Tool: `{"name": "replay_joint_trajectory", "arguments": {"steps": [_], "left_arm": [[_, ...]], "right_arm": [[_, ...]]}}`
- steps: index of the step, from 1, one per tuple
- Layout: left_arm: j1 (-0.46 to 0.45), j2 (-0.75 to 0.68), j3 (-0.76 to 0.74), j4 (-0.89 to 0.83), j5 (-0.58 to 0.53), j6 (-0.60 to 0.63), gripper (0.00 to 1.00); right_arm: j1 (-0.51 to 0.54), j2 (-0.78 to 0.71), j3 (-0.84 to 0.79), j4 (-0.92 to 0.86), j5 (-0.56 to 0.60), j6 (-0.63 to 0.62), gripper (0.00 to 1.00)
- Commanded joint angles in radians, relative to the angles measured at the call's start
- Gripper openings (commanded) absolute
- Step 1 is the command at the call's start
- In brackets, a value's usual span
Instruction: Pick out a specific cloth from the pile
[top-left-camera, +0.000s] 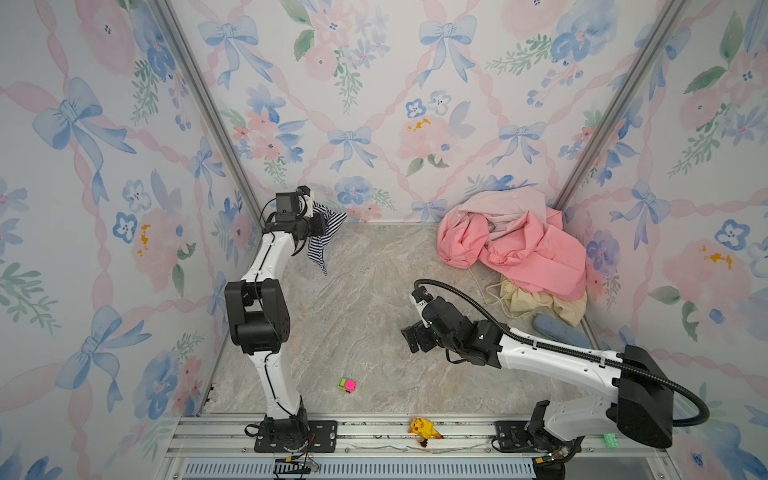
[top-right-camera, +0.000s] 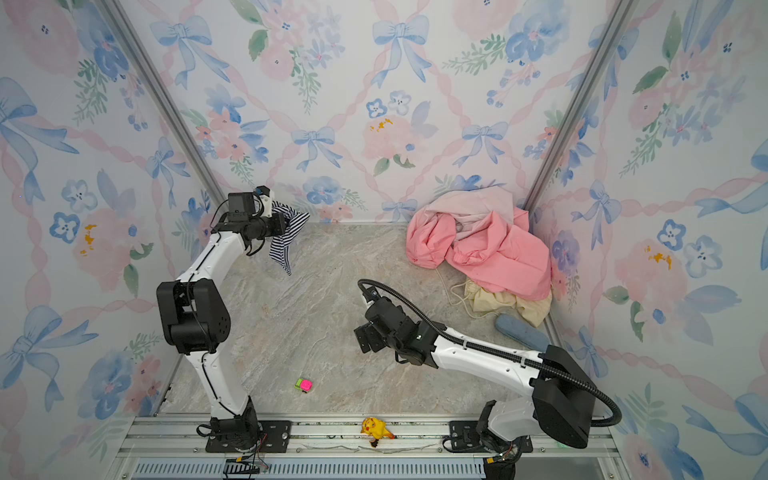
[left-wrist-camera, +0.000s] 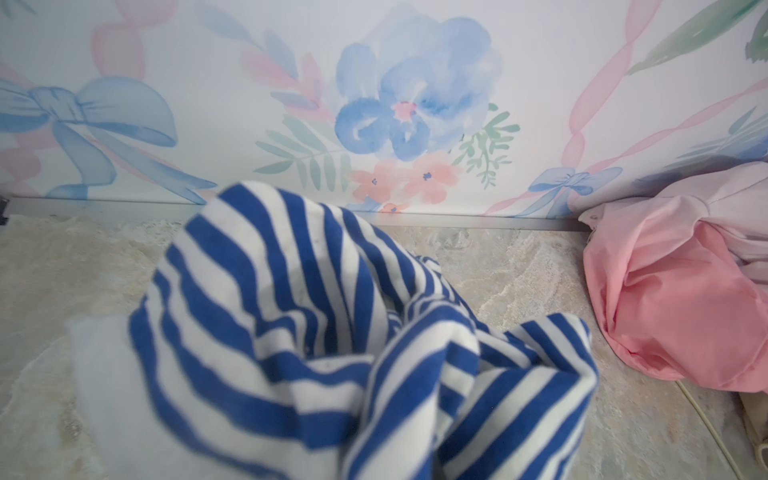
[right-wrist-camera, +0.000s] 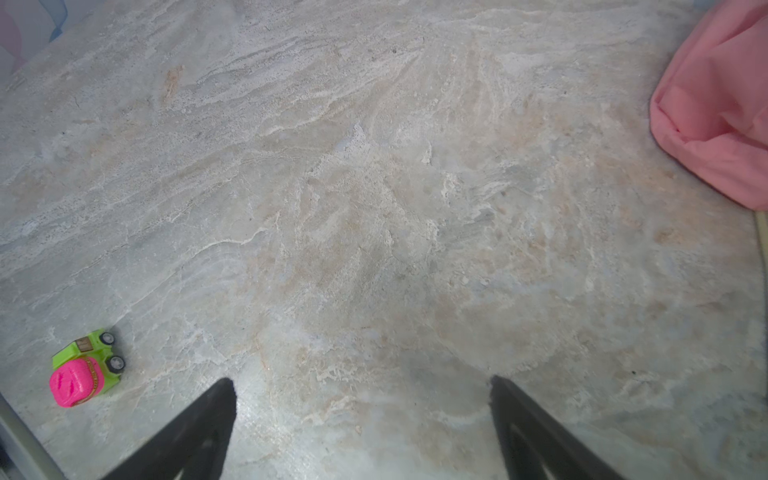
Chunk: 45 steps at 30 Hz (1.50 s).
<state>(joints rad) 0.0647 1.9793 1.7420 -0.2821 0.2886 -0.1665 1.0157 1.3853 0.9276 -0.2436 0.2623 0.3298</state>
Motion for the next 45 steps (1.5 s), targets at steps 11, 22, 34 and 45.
{"name": "replay_joint_trajectory", "arguments": {"steps": [11, 22, 34, 45], "left_arm": [[-0.142, -0.049, -0.482, 0.997, -0.479, 0.079, 0.00], [-0.128, -0.147, -0.690, 0.840, -0.328, 0.140, 0.00], [-0.159, -0.032, -0.530, 0.288, -0.244, 0.100, 0.00], [-0.079, 0.133, -0.306, 0.005, -0.252, 0.063, 0.00]], "right_arm": [[0.026, -0.014, 0.001, -0.039, 0.068, 0.009, 0.97], [0.026, -0.024, -0.006, -0.029, 0.082, -0.015, 0.97], [0.027, -0.033, 0.004, -0.034, 0.075, -0.021, 0.97], [0.026, -0.043, 0.000, -0.045, 0.092, -0.034, 0.97]]}}
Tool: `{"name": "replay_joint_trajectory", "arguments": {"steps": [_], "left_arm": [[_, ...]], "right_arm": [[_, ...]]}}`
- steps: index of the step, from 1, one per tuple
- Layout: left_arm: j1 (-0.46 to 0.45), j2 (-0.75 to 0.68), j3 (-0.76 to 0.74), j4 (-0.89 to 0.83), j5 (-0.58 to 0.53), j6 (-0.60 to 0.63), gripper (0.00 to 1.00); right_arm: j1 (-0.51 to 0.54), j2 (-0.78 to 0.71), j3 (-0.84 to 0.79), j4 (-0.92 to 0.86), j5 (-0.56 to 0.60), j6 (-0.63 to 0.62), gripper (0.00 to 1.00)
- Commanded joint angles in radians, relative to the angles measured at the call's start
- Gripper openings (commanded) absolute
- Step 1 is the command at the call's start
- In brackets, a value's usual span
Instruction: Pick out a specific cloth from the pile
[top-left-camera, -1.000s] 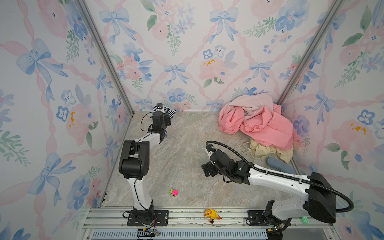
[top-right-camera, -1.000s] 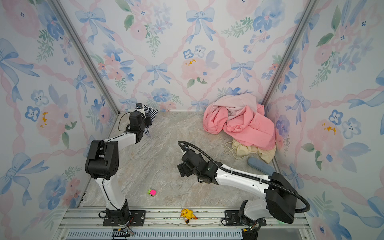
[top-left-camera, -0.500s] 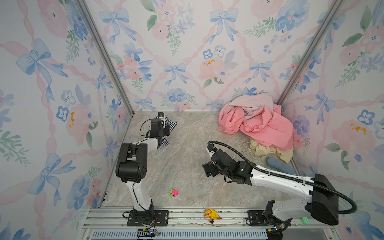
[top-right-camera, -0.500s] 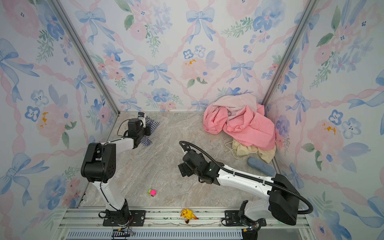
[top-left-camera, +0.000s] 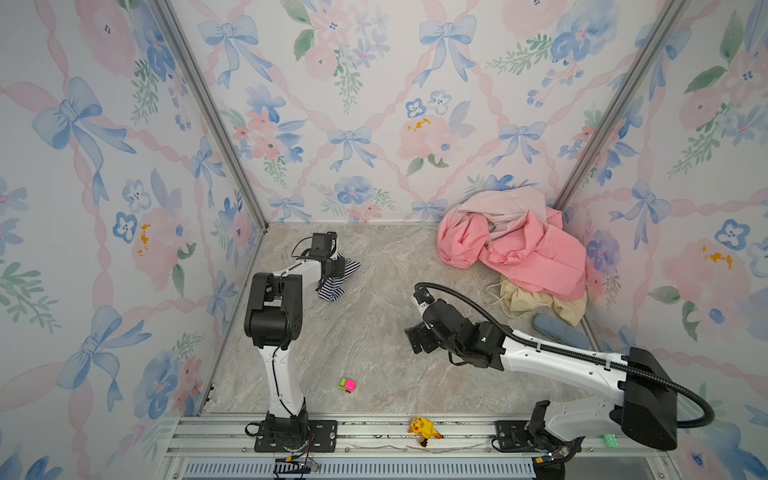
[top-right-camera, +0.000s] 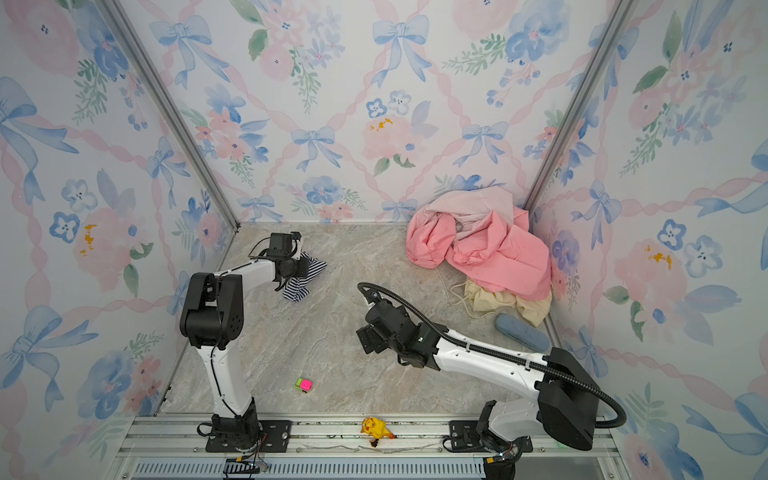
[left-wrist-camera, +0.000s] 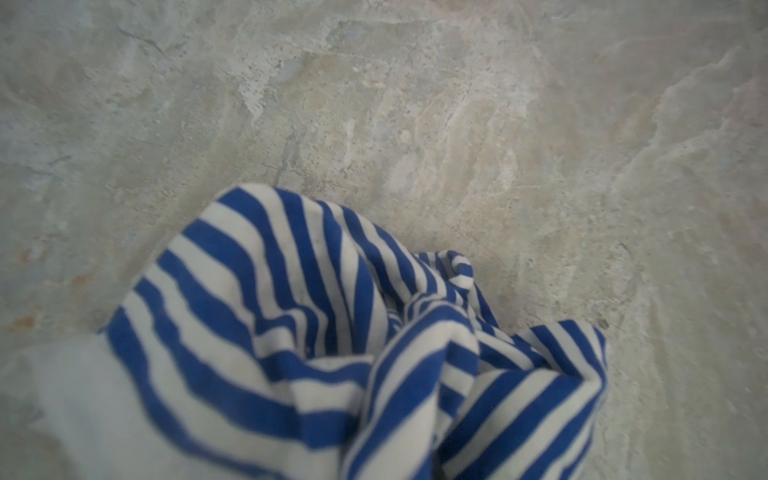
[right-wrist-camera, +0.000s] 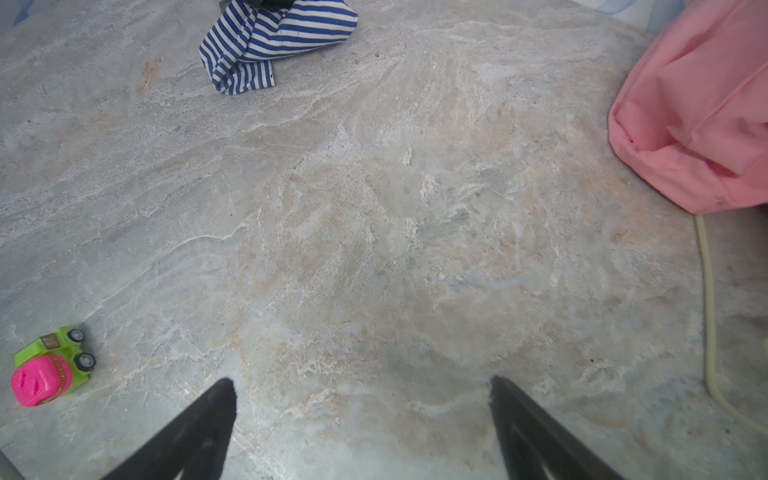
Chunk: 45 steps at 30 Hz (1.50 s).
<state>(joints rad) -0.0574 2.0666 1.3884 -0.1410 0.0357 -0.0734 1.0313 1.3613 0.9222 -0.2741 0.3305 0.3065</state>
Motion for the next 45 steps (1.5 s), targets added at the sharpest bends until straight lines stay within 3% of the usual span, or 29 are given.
{"name": "replay_joint_trajectory", "arguments": {"steps": [1, 10, 18, 19, 23, 24, 25, 39, 45], "left_arm": [[0.056, 0.060, 0.062, -0.149, -0.004, -0.032, 0.00], [0.122, 0.147, 0.168, -0.190, -0.027, -0.042, 0.00], [0.124, 0.104, 0.154, -0.187, 0.042, -0.042, 0.00], [0.124, 0.091, 0.153, -0.187, 0.048, -0.040, 0.04], [0.124, 0.031, 0.147, -0.183, 0.066, -0.048, 0.49], [0.123, 0.013, 0.144, -0.181, 0.065, -0.052, 0.69], [0.123, -0.006, 0.142, -0.181, 0.064, -0.054, 0.97], [0.123, -0.273, 0.066, -0.162, 0.069, -0.092, 0.98], [0.121, -0.578, -0.081, -0.126, 0.049, -0.166, 0.98]], "right_arm": [[0.010, -0.017, 0.006, -0.014, 0.024, -0.010, 0.97], [0.000, -0.004, 0.020, -0.022, 0.036, -0.011, 0.97], [-0.008, -0.011, 0.026, -0.019, 0.039, -0.019, 0.97], [-0.010, -0.011, 0.028, -0.020, 0.038, -0.023, 0.97], [-0.017, -0.023, 0.028, -0.018, 0.032, -0.027, 0.97], [-0.017, -0.028, 0.024, -0.010, 0.033, -0.024, 0.97], [-0.019, -0.033, 0.017, -0.004, 0.034, -0.022, 0.97], [-0.093, -0.080, 0.015, 0.031, -0.034, -0.052, 0.97], [-0.209, -0.167, -0.003, 0.036, -0.134, -0.053, 0.97]]}}
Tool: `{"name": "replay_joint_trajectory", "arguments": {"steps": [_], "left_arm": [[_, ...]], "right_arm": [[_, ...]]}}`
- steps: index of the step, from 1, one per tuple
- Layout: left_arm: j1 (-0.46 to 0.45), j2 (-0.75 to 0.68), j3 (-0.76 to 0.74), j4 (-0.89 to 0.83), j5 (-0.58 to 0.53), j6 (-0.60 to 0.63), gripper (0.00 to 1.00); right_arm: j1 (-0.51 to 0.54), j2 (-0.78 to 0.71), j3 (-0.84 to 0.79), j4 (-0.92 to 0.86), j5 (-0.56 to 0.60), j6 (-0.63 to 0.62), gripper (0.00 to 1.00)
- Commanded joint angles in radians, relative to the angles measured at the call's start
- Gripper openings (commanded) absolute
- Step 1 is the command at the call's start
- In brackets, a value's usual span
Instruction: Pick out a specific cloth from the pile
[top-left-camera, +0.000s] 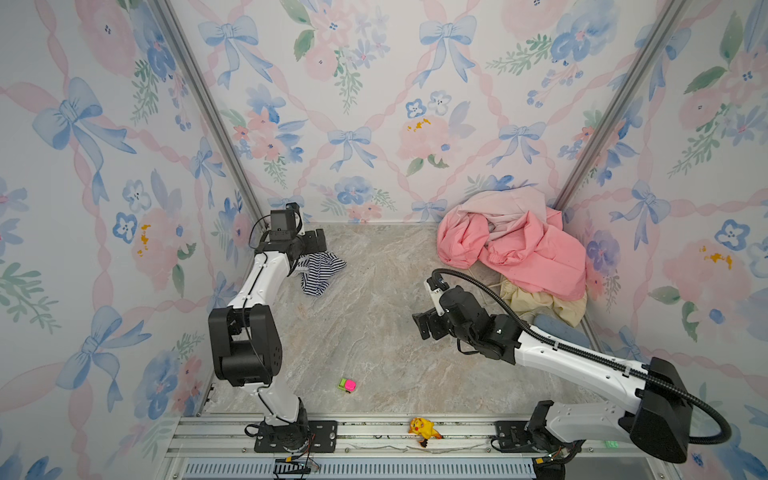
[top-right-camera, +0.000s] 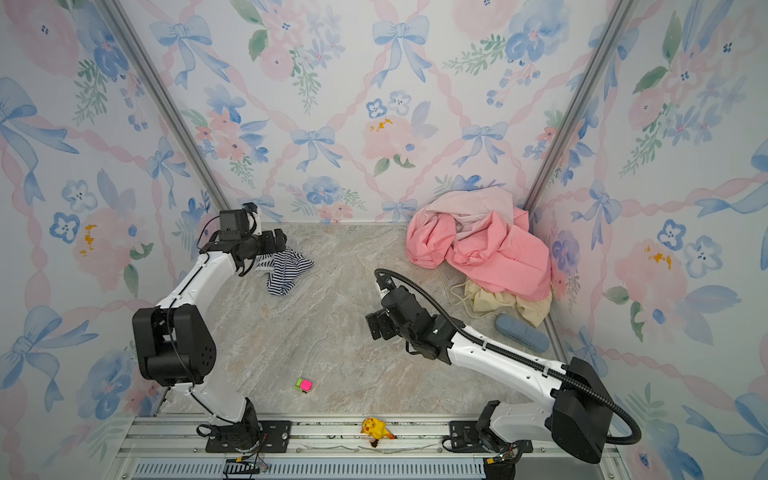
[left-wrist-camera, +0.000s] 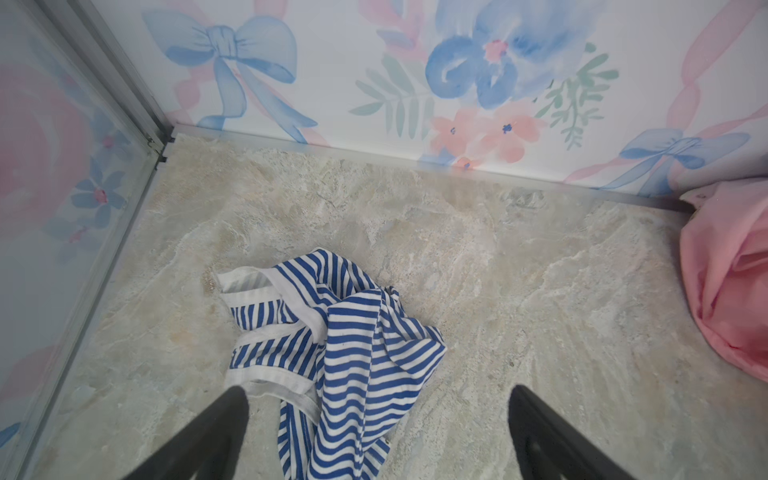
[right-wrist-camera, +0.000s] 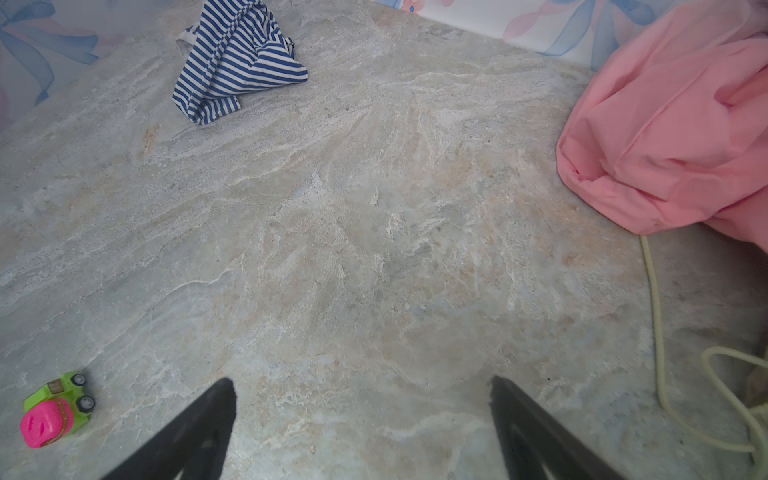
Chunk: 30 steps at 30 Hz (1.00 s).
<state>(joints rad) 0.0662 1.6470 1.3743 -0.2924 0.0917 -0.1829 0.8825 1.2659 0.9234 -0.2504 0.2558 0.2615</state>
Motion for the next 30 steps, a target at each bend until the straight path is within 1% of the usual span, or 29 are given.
{"name": "replay_joint_trajectory", "arguments": {"steps": [1, 4, 6, 9, 11, 13, 15, 16, 17, 19, 22, 24, 25, 26, 28, 30], "left_arm": [[-0.006, -0.224, -0.122, 0.046, -0.030, -0.073, 0.98], [-0.016, -0.474, -0.389, 0.159, -0.134, -0.123, 0.98], [-0.026, -0.652, -0.612, 0.282, -0.230, -0.150, 0.98], [-0.050, -0.861, -0.948, 0.480, -0.362, -0.163, 0.98], [-0.069, -0.979, -1.102, 0.561, -0.454, -0.190, 0.98], [-0.099, -1.084, -1.221, 0.644, -0.534, -0.219, 0.98], [-0.123, -1.140, -1.341, 0.778, -0.604, -0.183, 0.98], [-0.127, -1.151, -1.357, 0.794, -0.599, -0.158, 0.98], [-0.128, -1.143, -1.364, 0.809, -0.610, -0.153, 0.98], [-0.122, -1.071, -1.365, 0.864, -0.593, -0.146, 0.98], [-0.121, -0.813, -1.315, 0.946, -0.557, -0.108, 0.98], [-0.128, -0.639, -1.275, 1.021, -0.546, -0.062, 0.98], [-0.132, -0.574, -1.239, 1.032, -0.538, -0.044, 0.98], [-0.135, -0.537, -1.215, 1.031, -0.510, -0.029, 0.98], [-0.140, -0.459, -1.196, 1.115, -0.476, -0.008, 0.98], [-0.141, -0.411, -1.190, 1.187, -0.455, 0.007, 0.98]], "right_arm": [[-0.091, -0.094, -0.012, 0.012, -0.072, -0.006, 0.97], [-0.195, -0.183, -0.056, 0.000, -0.079, -0.005, 0.97], [-0.273, -0.250, -0.104, -0.014, -0.062, -0.005, 0.97], [-0.401, -0.347, -0.189, -0.020, -0.027, 0.018, 0.97], [-0.489, -0.415, -0.236, -0.036, 0.001, 0.051, 0.97], [-0.563, -0.496, -0.278, -0.077, 0.086, 0.099, 0.97], [-0.623, -0.586, -0.336, -0.101, 0.178, 0.122, 0.97], [-0.649, -0.623, -0.361, -0.099, 0.199, 0.119, 0.97], [-0.673, -0.662, -0.393, -0.095, 0.212, 0.113, 0.97], [-0.713, -0.717, -0.443, -0.070, 0.215, 0.095, 0.97], [-0.753, -0.729, -0.502, -0.014, 0.216, 0.069, 0.97], [-0.758, -0.693, -0.513, 0.013, 0.217, 0.051, 0.97], [-0.758, -0.666, -0.515, 0.032, 0.214, 0.035, 0.97], [-0.758, -0.636, -0.515, 0.049, 0.212, 0.025, 0.97], [-0.758, -0.568, -0.511, 0.090, 0.197, -0.002, 0.97], [-0.758, -0.508, -0.515, 0.138, 0.182, -0.024, 0.97]]}}
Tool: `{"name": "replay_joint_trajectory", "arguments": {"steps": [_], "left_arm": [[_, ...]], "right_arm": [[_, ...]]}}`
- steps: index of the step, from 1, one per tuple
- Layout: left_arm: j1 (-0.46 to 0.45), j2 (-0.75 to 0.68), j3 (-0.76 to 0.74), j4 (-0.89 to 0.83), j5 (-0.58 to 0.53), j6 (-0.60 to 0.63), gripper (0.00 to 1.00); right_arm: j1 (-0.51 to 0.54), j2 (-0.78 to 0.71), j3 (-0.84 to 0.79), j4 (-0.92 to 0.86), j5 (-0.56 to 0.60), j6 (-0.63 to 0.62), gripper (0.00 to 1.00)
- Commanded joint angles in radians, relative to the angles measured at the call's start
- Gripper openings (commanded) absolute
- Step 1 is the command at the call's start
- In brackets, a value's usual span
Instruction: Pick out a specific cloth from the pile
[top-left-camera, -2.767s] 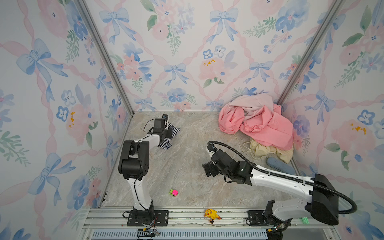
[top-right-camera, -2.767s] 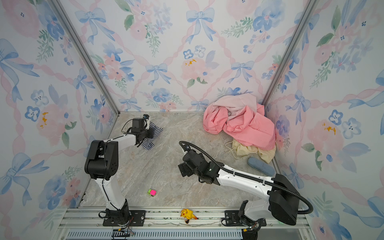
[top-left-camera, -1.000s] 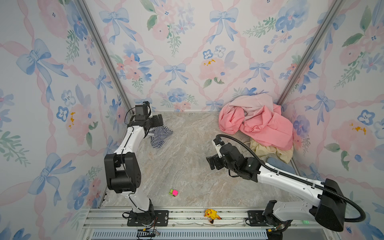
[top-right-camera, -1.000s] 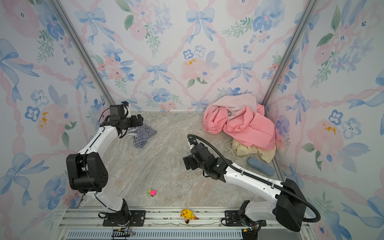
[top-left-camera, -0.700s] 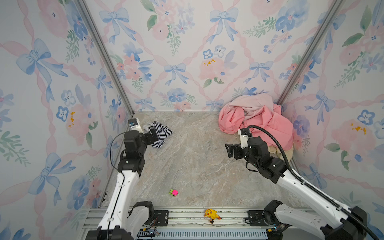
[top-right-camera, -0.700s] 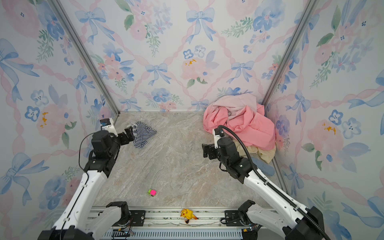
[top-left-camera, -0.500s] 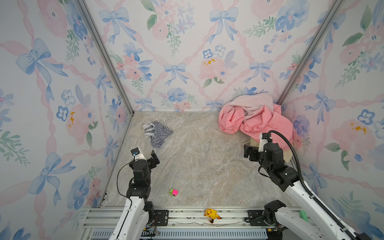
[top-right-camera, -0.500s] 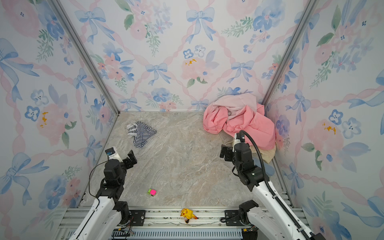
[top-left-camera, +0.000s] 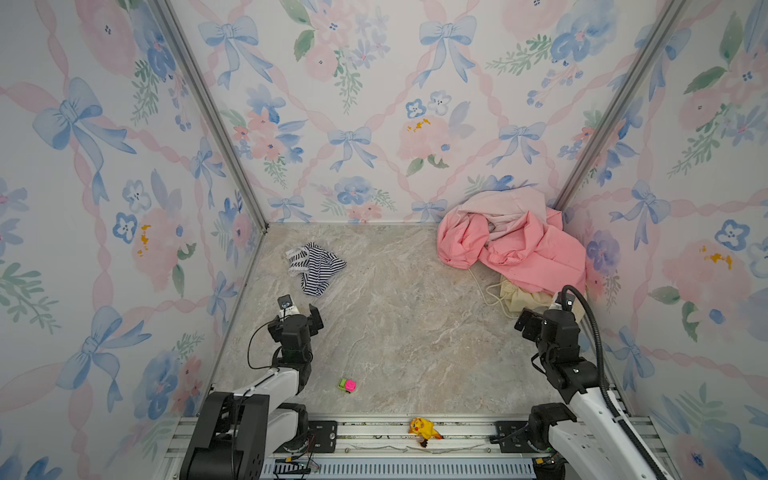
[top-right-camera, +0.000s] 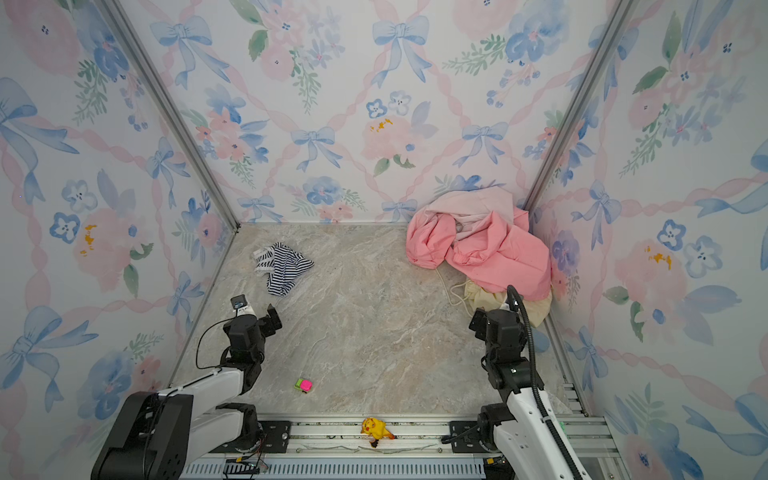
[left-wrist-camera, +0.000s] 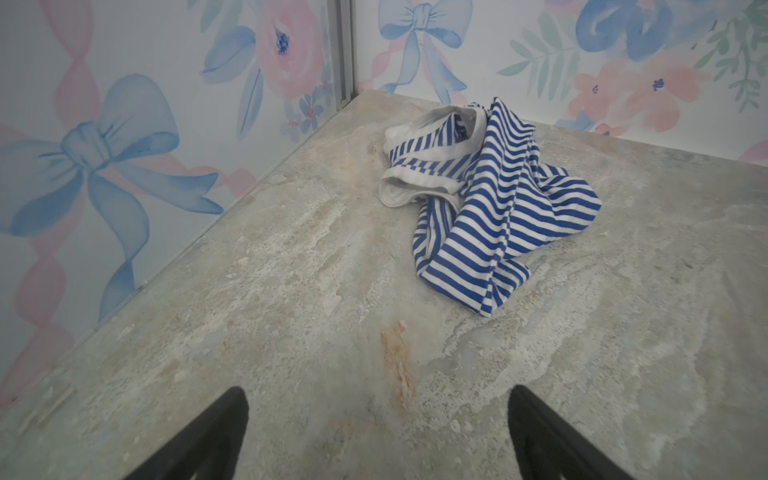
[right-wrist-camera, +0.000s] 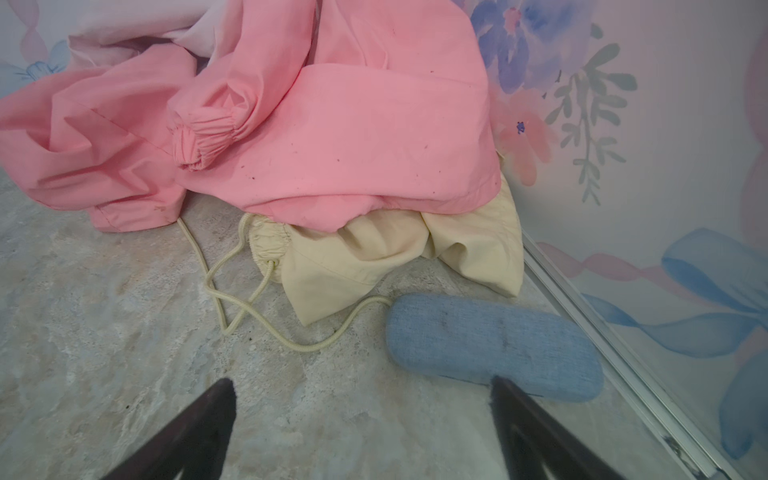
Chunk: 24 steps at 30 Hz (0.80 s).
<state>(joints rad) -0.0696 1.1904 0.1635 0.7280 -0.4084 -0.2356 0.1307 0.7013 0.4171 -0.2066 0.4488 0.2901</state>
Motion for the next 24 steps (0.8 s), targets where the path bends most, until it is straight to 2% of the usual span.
{"name": "replay_joint_trajectory", "arguments": {"steps": [1, 3, 8, 10, 12, 13, 15, 16, 19, 22, 24], "left_arm": [[-0.004, 0.065, 0.015, 0.215, 0.062, 0.066, 0.98], [-0.003, 0.113, 0.016, 0.300, 0.116, 0.106, 0.98], [0.001, 0.156, 0.024, 0.360, 0.165, 0.181, 0.98], [0.005, 0.243, -0.042, 0.562, 0.186, 0.194, 0.98], [0.010, 0.430, -0.080, 0.873, 0.193, 0.218, 0.98], [0.000, 0.425, -0.083, 0.870, 0.183, 0.226, 0.98], [-0.004, 0.325, -0.044, 0.642, 0.139, 0.190, 0.98], [-0.003, 0.342, -0.029, 0.640, 0.107, 0.181, 0.98], [-0.014, 0.382, -0.001, 0.648, 0.105, 0.203, 0.98], [-0.021, 0.391, 0.059, 0.553, 0.121, 0.225, 0.98], [-0.018, 0.372, 0.045, 0.541, 0.124, 0.212, 0.98]], "right_arm": [[-0.006, 0.078, -0.010, 0.117, -0.019, -0.067, 0.97], [-0.004, 0.111, -0.019, 0.175, -0.025, -0.088, 0.97], [0.013, 0.126, -0.078, 0.339, -0.079, -0.150, 0.97], [0.020, 0.118, -0.112, 0.401, -0.076, -0.165, 0.97], [0.036, 0.103, -0.153, 0.469, -0.075, -0.182, 0.97], [0.046, 0.097, -0.162, 0.484, -0.072, -0.192, 0.97], [0.075, 0.078, -0.176, 0.498, -0.055, -0.210, 0.97], [0.086, 0.074, -0.180, 0.506, -0.047, -0.219, 0.97], [0.107, 0.088, -0.200, 0.564, -0.006, -0.224, 0.97], [0.100, 0.154, -0.237, 0.708, -0.004, -0.234, 0.97], [0.101, 0.235, -0.263, 0.835, -0.011, -0.273, 0.97]]}}
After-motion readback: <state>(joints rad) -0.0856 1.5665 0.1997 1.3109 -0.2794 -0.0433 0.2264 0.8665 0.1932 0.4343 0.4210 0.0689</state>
